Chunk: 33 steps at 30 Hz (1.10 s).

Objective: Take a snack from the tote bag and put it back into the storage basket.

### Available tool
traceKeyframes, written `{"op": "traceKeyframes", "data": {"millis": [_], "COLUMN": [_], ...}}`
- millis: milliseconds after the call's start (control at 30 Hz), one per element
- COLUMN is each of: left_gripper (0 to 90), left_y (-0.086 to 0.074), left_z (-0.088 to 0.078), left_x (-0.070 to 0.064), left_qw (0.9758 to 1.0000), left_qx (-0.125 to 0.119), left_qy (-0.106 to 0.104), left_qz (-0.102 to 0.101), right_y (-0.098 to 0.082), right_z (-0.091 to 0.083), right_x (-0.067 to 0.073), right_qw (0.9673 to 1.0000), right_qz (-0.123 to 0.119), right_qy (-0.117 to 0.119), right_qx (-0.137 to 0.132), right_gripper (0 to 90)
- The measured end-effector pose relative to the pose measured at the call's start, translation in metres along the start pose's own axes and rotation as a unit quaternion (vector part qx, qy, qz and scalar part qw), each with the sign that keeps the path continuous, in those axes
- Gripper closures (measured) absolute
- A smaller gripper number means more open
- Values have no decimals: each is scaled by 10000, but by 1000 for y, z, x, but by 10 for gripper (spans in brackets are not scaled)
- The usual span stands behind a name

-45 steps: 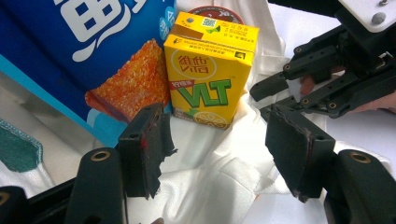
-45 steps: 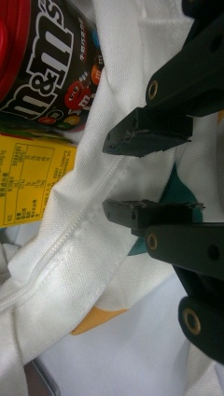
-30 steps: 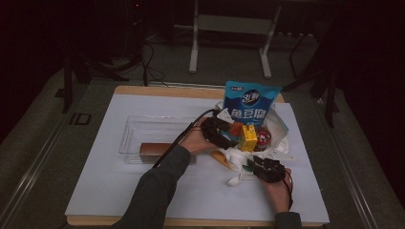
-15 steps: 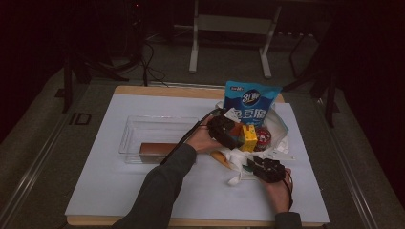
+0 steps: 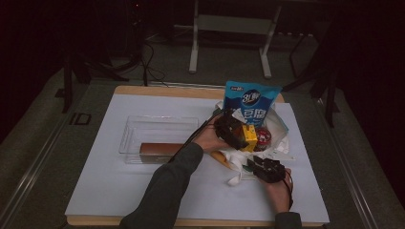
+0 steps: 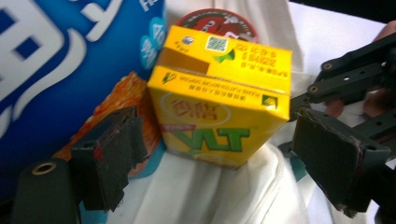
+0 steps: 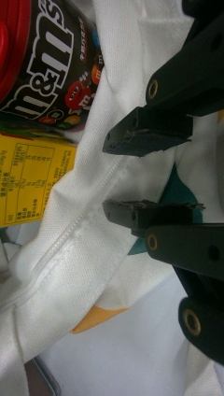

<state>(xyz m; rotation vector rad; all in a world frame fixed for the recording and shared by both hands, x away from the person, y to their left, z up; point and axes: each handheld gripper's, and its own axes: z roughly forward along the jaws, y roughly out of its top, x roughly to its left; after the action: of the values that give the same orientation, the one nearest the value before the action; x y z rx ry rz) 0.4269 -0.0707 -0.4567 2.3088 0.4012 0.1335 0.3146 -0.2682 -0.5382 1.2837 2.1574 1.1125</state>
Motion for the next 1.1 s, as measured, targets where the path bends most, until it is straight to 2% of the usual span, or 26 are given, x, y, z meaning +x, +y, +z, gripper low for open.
{"op": "traceKeyframes", "data": {"millis": [67,133,200,467,567,733,900,1100], "left_gripper": [154,152,156,156,188,201,209,240], "left_y": [2,3,5,9,9,11,11,10], "left_z": [2,4,5,13,17,23,31,31], "left_x": [0,1,3,4,4,4,0,-1], "left_qw": [10000,9999,10000,9999,9998,9998,9996,9994], "left_qx": [1,18,-13,10,10,29,90,135], "left_qy": [-18,85,-16,-50,-40,-120,-46,-39], "left_qz": [5,49,43,150,182,157,262,306], "right_y": [0,0,0,0,0,0,0,0], "right_z": [0,0,0,0,0,-1,-1,0], "right_x": [0,0,0,0,0,-1,-1,-1], "right_qw": [10000,10000,10000,10000,10000,10000,10000,10000], "right_qz": [5,6,7,11,9,7,18,21], "right_qy": [4,4,8,16,22,34,49,62], "right_qx": [-3,-4,-5,-13,-18,-20,-22,-29], "right_gripper": [654,653,651,648,647,644,642,640]}}
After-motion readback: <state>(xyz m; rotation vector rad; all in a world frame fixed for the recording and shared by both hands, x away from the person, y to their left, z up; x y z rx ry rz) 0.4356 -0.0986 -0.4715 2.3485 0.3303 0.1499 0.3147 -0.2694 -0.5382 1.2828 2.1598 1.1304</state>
